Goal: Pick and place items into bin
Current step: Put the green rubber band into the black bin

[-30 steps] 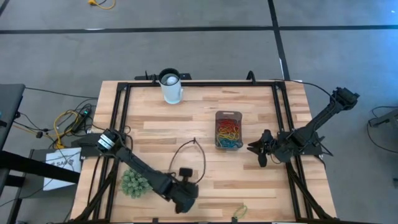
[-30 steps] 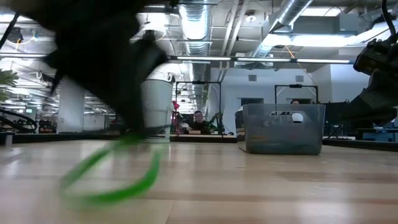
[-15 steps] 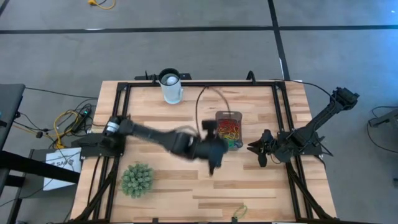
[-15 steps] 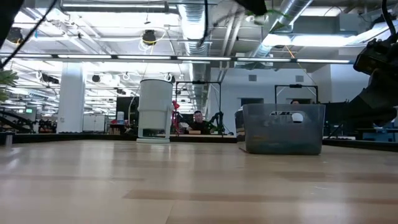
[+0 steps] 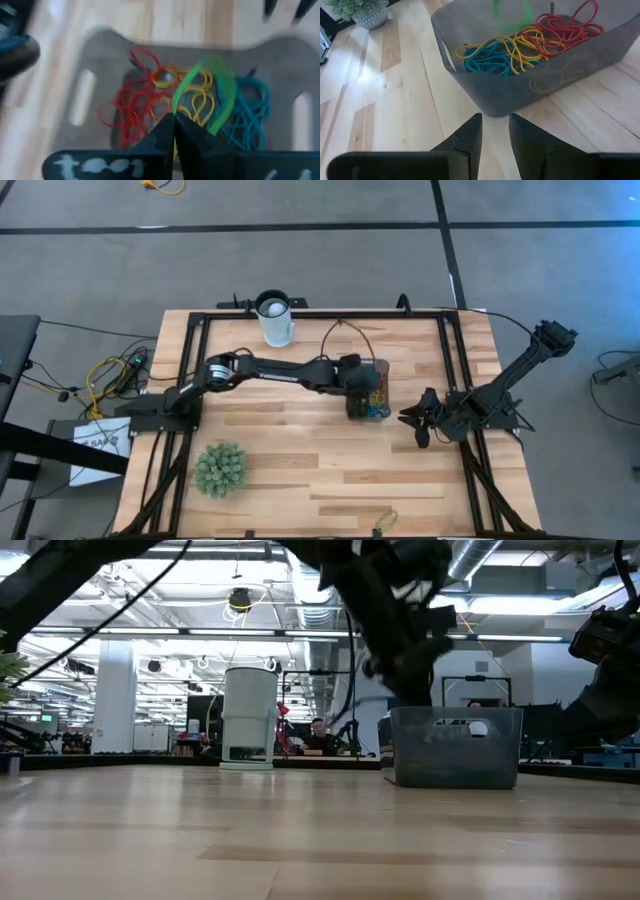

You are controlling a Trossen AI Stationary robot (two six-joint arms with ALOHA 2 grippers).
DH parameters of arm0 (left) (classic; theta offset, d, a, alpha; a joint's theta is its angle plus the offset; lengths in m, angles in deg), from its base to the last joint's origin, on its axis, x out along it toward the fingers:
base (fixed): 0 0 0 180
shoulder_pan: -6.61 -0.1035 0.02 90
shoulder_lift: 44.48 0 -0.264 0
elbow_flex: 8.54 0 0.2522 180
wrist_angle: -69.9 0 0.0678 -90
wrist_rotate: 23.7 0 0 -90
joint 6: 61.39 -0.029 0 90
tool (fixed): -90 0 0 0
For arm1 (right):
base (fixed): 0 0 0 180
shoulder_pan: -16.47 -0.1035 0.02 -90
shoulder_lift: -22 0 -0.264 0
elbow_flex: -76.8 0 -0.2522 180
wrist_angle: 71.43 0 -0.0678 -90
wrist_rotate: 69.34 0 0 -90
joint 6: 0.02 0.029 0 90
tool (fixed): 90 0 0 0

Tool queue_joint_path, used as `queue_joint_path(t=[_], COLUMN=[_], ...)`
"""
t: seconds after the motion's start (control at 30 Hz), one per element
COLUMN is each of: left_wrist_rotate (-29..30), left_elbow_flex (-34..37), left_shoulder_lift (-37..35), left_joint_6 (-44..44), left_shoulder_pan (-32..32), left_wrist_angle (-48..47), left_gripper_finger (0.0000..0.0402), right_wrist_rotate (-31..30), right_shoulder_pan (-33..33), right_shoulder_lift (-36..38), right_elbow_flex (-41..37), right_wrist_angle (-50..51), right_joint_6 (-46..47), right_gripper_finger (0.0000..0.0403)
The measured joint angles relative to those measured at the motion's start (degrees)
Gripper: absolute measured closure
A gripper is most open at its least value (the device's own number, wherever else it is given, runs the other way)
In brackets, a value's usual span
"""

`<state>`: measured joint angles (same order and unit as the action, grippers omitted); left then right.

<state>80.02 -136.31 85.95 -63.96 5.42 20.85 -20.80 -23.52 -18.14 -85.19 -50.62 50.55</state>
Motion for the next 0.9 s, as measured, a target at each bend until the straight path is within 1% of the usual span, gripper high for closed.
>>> queue_joint_path(t=[0.17, 0.27, 0.4, 0.5, 0.67, 0.77, 0.9], left_wrist_rotate=[-0.1, -1.9, -1.9, -1.3, -0.7, 1.1, 1.9], left_elbow_flex=[0.0, -0.1, 0.0, -0.1, -0.1, -0.4, -5.3], left_shoulder_lift=[3.8, 4.9, 5.3, 5.3, 5.3, 5.2, 5.2], left_joint_6=[-2.3, -3.1, -2.6, -2.6, -2.6, -2.4, -2.6], left_shoulder_pan=[0.0, 0.0, 0.0, -0.1, -0.1, 0.0, 0.0], left_wrist_angle=[2.0, 2.5, 1.9, 1.3, 1.4, 0.9, -5.3], left_gripper_finger=[0.0401, 0.0401, 0.0398, 0.0388, 0.0359, 0.0343, 0.0334], right_wrist_rotate=[0.8, 0.8, 0.8, 0.8, 0.9, 1.0, 0.0], right_shoulder_pan=[0.0, 0.0, 0.0, 0.0, 0.0, 0.0, 0.4], right_shoulder_lift=[0.0, 0.0, 0.0, 0.0, 0.0, 0.0, 0.0], right_elbow_flex=[0.0, 0.0, 0.0, 0.0, 0.0, 0.0, 0.0], right_wrist_angle=[0.2, 0.3, 0.3, 0.3, 0.2, 0.3, 0.3], right_joint_6=[0.0, 0.0, 0.0, 0.0, 0.4, 0.3, -3.1], right_gripper_finger=[0.0310, 0.0310, 0.0310, 0.0310, 0.0310, 0.0310, 0.0310])
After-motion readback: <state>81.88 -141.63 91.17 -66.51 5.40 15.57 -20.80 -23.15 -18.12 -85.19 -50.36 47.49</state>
